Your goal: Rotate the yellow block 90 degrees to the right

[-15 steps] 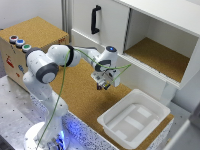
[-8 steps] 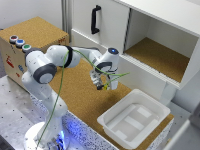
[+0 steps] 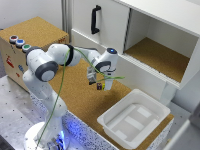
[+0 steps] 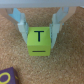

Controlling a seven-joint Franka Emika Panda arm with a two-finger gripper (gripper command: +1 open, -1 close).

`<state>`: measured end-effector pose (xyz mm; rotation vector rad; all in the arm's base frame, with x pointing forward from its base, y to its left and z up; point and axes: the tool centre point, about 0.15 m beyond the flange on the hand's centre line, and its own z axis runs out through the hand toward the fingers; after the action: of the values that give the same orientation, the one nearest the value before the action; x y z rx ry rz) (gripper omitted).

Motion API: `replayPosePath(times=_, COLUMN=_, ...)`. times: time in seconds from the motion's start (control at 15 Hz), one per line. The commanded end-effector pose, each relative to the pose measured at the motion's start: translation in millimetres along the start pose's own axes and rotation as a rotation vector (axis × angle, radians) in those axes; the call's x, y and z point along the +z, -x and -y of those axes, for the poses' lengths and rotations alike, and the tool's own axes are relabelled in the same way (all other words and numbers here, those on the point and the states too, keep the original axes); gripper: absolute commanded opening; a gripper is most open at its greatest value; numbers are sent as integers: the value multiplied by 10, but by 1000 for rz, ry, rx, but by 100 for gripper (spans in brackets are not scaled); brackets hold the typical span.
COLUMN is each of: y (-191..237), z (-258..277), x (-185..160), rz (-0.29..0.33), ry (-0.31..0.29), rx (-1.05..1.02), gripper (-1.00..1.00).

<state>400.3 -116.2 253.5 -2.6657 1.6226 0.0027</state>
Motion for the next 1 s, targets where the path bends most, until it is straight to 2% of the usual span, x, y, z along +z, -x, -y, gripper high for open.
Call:
replayPosePath(times=0.0, y=-48, z=-160, x=325, rz=-20, ry=-53, rx=323, gripper=-100)
replayPosePath(times=0.13, y=13, z=-118, x=438, rz=-24, ry=-89, rx=445, gripper=-100)
replayPosePath(times=0.47, y=-57, z=-64, x=434, rz=-87, ry=-84, rx=589, gripper=-100)
replayPosePath(times=0.53, y=-94, z=-29, x=443, rz=-85, ry=-88, rx=584, gripper=-100)
replayPosePath(times=0.6, y=-126, z=3, x=460, rz=-54, ry=-105, rx=582, gripper=-100)
replayPosePath(times=0.67, y=-135, z=10, x=426, rz=-50, ry=-109, rx=587, gripper=100)
replayPosePath(times=0.93, y=-138, z=-90, x=109, rz=-43, ry=-123, rx=575, gripper=100)
